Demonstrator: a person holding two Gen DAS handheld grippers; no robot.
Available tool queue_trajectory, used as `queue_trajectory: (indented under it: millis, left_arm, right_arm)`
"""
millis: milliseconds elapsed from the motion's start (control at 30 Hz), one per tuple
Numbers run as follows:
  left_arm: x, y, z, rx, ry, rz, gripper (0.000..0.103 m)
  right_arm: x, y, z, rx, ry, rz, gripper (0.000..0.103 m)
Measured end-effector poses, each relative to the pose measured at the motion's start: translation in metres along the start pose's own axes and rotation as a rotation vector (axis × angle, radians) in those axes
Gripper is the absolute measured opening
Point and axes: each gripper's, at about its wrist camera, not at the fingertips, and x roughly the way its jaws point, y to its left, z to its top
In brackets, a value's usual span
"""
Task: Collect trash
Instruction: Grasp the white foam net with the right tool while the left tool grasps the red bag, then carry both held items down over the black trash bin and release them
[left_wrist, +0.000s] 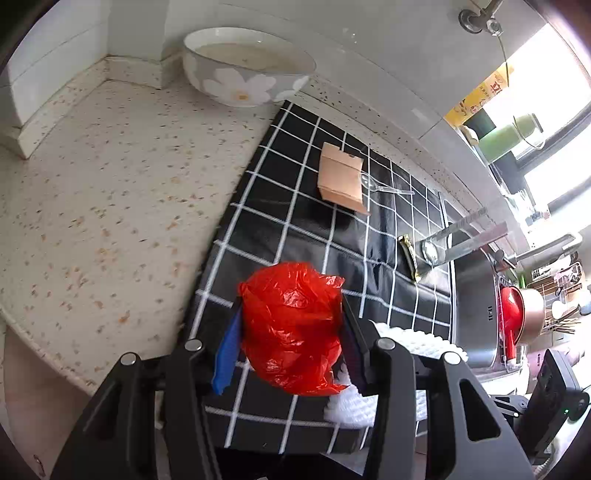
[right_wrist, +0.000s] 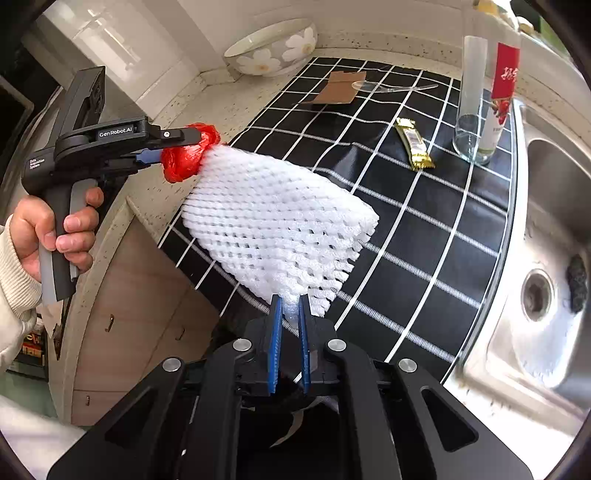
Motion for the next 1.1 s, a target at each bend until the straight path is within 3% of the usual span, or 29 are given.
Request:
queue_trajectory:
  millis: [600,1100]
  left_arm:
    - [-0.067,0.052,-0.087,-0.021,-0.007,-0.011,0.048]
    - [-0.085,0.089,-0.151,-0.005,0.046,-0.034,0.048]
  right_arm:
    - [0.003,0.074,-0.053,-0.019,0.005,-0.014,0.006]
    - [0.029,0.123,-0.094,-0.022,0.052,-0.029,0.006]
